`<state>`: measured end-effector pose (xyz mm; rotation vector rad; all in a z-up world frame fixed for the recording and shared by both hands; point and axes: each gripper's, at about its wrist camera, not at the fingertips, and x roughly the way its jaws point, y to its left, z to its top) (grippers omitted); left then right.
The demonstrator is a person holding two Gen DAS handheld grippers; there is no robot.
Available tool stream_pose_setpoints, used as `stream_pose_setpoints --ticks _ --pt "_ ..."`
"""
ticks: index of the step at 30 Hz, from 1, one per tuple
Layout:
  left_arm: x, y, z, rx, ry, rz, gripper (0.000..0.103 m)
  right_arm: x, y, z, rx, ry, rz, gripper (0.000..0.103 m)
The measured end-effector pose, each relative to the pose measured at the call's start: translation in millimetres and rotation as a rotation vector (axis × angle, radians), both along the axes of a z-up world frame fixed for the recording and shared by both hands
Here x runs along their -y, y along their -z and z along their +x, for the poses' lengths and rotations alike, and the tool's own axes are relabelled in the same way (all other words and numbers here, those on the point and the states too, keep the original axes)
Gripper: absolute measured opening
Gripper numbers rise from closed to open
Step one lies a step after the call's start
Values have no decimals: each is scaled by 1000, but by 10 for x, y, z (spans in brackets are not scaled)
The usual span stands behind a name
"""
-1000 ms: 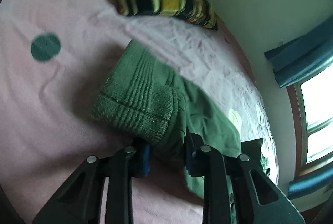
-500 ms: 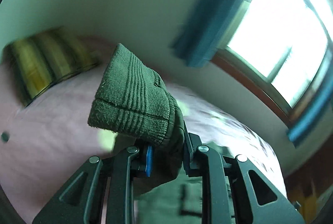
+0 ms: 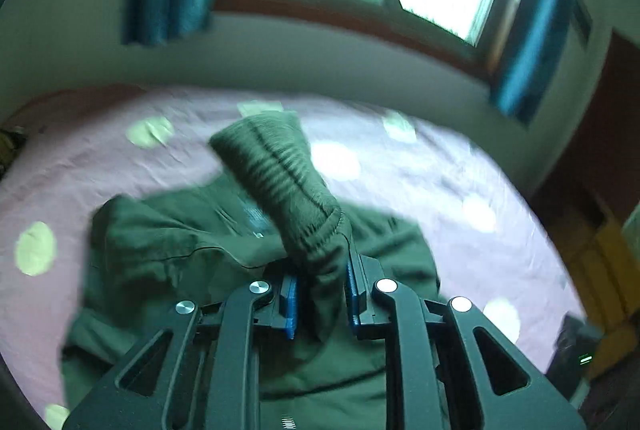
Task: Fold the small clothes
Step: 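Grasp the other sleeve cuff with the left tool and fold it across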
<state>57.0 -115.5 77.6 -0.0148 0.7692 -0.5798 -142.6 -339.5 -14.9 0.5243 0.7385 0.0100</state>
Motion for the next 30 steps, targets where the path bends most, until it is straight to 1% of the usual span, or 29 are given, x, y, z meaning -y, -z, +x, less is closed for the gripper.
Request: stream_pose_setpoints --ticks 2,5,7,8,9,10,11,12,14,17,20,22,24,26,28,30 --pt "280 288 -40 -29 21 70 19 51 45 -33 -9 5 18 68" --pt "587 589 -130 -65 28 131 19 142 103 -62 -20 16 60 68" --pt "632 698 -184 -68 25 147 28 219 130 -73 -22 27 92 69" --pt "642 708 -222 -68 32 140 38 244 141 -73 -24 29 106 70" --pt "646 709 -255 -71 44 128 52 273 152 -75 -25 32 122 70" --pt "661 704 -320 -70 55 114 59 295 157 -78 -24 38 132 70" --pt "701 699 -331 -61 65 107 71 314 160 -84 -22 44 140 70" --pt "738 645 -386 -34 78 99 75 339 160 -94 -20 52 150 70" --pt "795 529 -520 14 113 87 76 376 149 -108 -17 63 163 70" --pt "770 392 -638 44 144 69 76 429 99 -142 -1 73 194 70" --pt "507 295 -642 30 124 16 76 461 9 -152 19 66 227 70" --pt "285 285 -601 27 89 4 76 440 -57 -121 30 51 233 71" --pt "-25 308 -529 30 30 6 76 405 -92 -42 20 35 218 72" --pt "-365 372 -434 38 -38 30 76 365 -37 42 -27 24 220 73" --pt "-714 470 -331 55 -129 77 76 327 116 127 -94 15 268 73" --pt "-1132 613 -198 42 -244 117 76 256 310 202 -165 0 305 73"
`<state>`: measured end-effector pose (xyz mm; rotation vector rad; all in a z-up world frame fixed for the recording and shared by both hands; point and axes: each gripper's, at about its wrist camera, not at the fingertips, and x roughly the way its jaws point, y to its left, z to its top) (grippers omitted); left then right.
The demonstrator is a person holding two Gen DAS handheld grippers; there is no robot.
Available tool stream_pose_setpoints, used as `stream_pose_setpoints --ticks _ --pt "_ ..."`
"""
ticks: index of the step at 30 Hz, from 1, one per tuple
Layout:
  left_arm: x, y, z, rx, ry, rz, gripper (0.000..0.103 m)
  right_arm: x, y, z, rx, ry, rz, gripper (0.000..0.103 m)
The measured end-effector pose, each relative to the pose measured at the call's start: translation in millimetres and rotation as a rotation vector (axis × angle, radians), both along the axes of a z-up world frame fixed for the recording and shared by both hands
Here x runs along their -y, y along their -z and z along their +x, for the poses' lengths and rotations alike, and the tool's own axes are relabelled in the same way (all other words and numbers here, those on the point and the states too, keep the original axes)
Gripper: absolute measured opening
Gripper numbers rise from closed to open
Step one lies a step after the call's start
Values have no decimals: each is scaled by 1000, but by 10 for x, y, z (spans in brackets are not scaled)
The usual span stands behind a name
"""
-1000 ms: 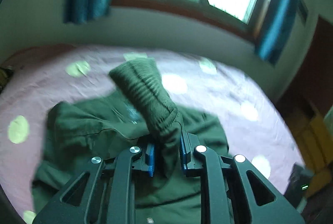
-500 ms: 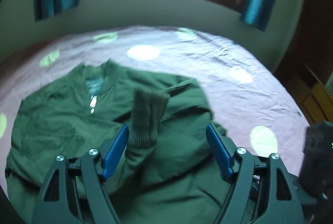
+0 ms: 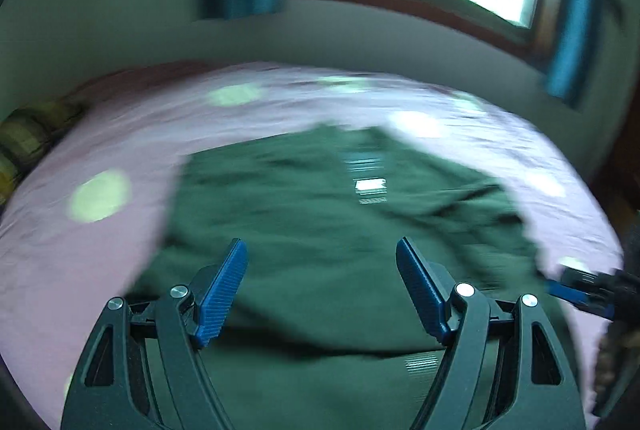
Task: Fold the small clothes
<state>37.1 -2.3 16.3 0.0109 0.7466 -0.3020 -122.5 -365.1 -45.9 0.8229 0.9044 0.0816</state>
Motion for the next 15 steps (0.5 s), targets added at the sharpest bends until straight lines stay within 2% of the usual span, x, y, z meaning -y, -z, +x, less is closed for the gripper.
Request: stream_pose_setpoints --ticks 2,3,4,5,7,8,9,11,12,15 --pt "-335 152 114 -36 -89 7 76 -84 111 34 -26 -13 -1 73" --pt "-478 218 166 -54 -127 6 76 -119 133 41 -29 -15 -11 68" --pt "-584 257 198 -66 -154 2 76 -167 148 61 -35 -21 -36 58" --pt "-713 323 242 -85 -186 -5 76 -218 155 84 -48 -35 -54 32" --pt "-853 395 285 -112 -216 -25 76 -334 72 89 -52 -49 -125 27" --pt "-893 422 302 -122 -222 -35 76 -396 -5 86 -41 -63 -170 20" --pt "-916 434 306 -126 -225 -40 76 -462 -100 77 -26 -74 -212 16" --pt "-932 472 322 -128 -230 -46 76 -608 -384 58 47 -103 -291 13" --pt "-936 482 325 -130 -232 -42 76 -687 -588 41 113 -111 -351 13" --pt "-918 530 329 -139 -243 -22 76 -772 -954 28 251 -106 -470 12"
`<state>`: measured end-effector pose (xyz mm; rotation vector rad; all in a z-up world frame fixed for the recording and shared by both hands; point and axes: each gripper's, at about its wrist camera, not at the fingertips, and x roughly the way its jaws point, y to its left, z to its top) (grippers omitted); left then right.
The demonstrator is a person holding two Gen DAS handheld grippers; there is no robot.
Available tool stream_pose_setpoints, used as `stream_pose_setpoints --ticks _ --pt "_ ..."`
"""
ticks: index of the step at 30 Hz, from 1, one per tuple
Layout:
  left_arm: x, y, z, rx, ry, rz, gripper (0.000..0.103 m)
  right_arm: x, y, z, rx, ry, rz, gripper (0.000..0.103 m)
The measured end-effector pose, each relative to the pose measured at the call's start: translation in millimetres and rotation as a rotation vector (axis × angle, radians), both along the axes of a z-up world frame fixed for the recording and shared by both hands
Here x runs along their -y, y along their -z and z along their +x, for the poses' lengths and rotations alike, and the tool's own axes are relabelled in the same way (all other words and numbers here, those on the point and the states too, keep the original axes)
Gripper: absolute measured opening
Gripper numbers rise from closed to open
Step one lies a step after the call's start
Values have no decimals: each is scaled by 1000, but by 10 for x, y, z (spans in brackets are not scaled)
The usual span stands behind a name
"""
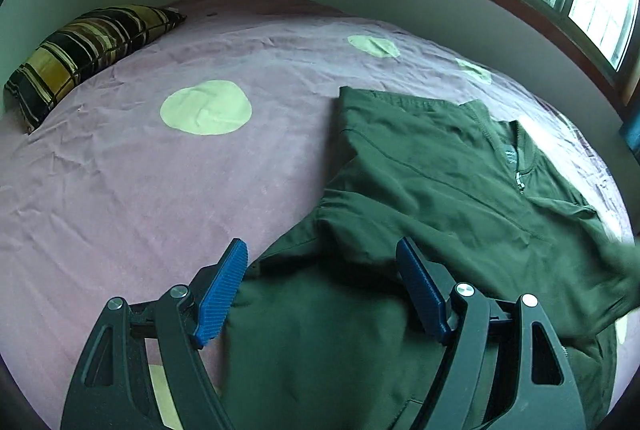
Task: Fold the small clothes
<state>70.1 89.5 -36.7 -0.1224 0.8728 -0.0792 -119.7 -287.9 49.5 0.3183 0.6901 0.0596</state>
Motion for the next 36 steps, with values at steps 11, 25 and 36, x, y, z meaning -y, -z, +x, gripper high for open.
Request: stream_pose_setpoints --ticks 11,25,36 --pt "-195 214 95 -106 -75 -41 76 573 1044 491 -281 122 84 13" --pt "-402 -188 -363 -60 115 -75 79 1029 606 -738 -200 145 235 50" --pt "-940 80 -1282 -233 266 -297 79 1046 943 -1782 -273 104 452 54"
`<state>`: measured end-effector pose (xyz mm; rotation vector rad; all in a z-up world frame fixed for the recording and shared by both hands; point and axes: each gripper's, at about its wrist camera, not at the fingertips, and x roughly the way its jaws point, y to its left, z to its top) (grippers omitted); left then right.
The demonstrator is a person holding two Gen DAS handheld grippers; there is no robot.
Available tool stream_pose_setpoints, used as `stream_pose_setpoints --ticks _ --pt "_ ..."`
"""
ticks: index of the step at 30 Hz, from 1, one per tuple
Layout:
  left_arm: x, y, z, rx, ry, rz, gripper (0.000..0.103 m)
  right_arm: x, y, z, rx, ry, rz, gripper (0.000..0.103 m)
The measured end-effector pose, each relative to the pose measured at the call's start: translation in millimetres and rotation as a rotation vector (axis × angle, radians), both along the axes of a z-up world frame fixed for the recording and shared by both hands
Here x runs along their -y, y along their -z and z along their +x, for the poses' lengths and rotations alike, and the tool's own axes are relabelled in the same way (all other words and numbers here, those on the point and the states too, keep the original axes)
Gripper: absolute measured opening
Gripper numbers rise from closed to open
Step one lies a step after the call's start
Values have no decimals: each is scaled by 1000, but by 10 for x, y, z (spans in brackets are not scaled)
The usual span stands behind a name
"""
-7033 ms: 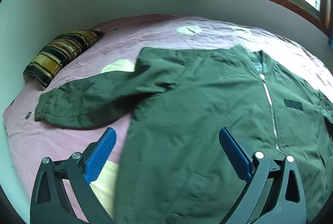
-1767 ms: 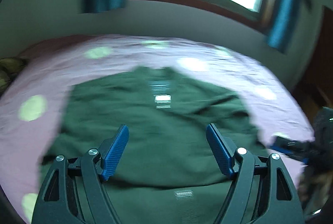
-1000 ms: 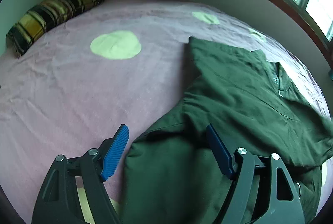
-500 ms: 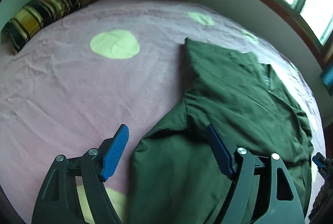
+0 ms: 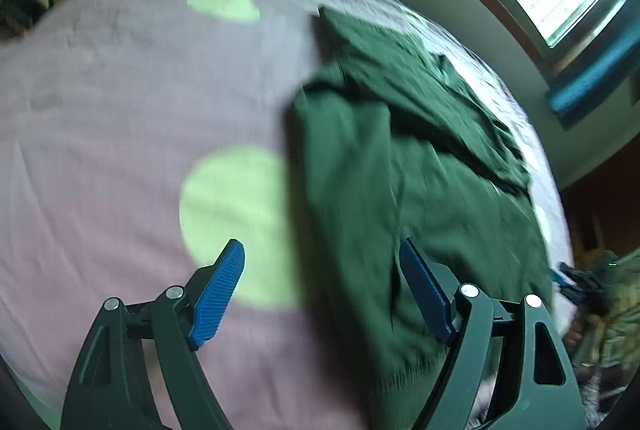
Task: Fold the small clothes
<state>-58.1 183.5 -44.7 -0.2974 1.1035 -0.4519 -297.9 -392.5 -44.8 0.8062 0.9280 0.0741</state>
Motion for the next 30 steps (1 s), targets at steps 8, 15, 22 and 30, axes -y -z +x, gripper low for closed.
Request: stream_pose_setpoints --ticks 8,15,22,30 --pt "44 132 -446 -90 119 -145 79 -222 64 -221 21 -94 79 60" --pt "246 179 -568 -104 193 -208 79 -473 106 -216 36 -218 136 62" --pt "345 198 -617 -108 237 -253 79 -579 129 -240 53 -304 231 64" --pt "281 224 -604 -116 206 -240 63 -670 123 -209 31 -336 176 50"
